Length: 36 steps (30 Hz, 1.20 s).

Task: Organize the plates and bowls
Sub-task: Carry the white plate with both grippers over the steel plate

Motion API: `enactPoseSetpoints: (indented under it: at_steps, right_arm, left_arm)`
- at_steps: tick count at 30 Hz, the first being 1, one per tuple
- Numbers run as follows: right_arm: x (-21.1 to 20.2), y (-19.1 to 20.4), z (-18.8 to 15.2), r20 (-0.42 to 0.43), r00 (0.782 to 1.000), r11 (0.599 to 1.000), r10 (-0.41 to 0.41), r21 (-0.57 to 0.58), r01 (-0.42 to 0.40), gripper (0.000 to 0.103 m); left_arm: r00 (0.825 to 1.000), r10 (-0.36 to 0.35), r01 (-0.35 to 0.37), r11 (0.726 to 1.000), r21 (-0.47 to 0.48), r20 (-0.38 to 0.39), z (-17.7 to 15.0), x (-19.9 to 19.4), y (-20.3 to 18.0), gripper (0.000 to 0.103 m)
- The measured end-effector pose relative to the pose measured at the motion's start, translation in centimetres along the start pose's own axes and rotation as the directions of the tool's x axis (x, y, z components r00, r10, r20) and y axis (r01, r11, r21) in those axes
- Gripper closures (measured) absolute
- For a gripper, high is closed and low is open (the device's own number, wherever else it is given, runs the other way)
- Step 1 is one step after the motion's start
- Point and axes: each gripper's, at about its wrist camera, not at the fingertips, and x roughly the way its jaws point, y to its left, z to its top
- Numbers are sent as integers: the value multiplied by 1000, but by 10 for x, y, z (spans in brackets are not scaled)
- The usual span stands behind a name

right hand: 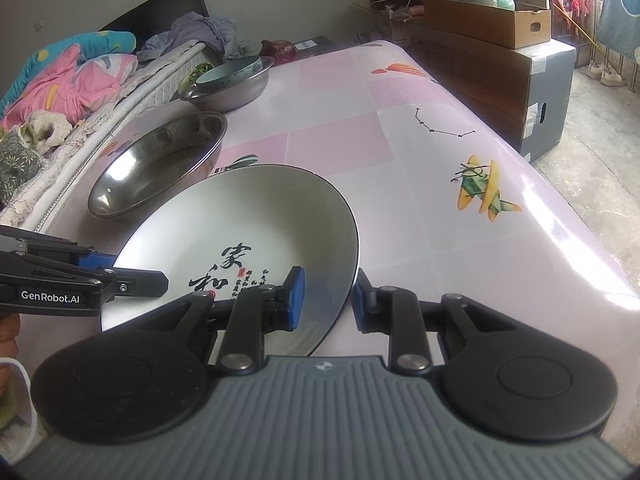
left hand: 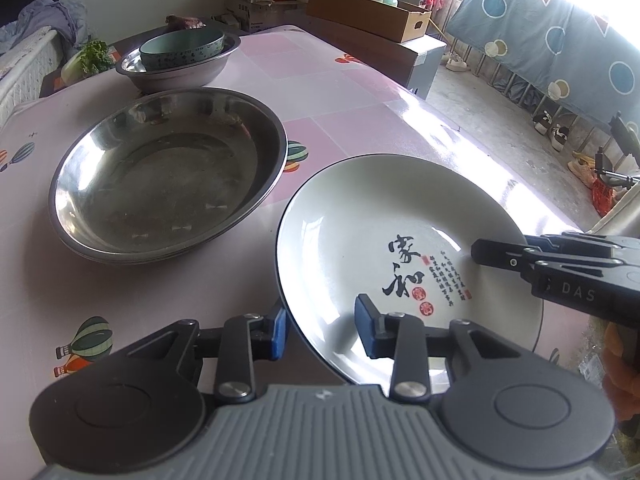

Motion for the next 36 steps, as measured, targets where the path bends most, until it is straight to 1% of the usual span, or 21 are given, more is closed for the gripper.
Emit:
enactPoseSetpoints:
  at_steps: [8,15,36]
  right_arm:
    - [-4,-3,3,-1,1000,1000,-7,9,7,79]
    - [-8,-3,5,7,1000,1000,-13,9,13,79]
    - [-32,0,19,75,997,1000,-17,-10,18,79]
  left_arm:
    - [1000,-13,13,1000,-4,1,0,0,0,68]
    - [1000,-21,21,1000,2,16,1,-4,-2,68]
    - [996,-38,38,999,2,75,4,-27,-6,68]
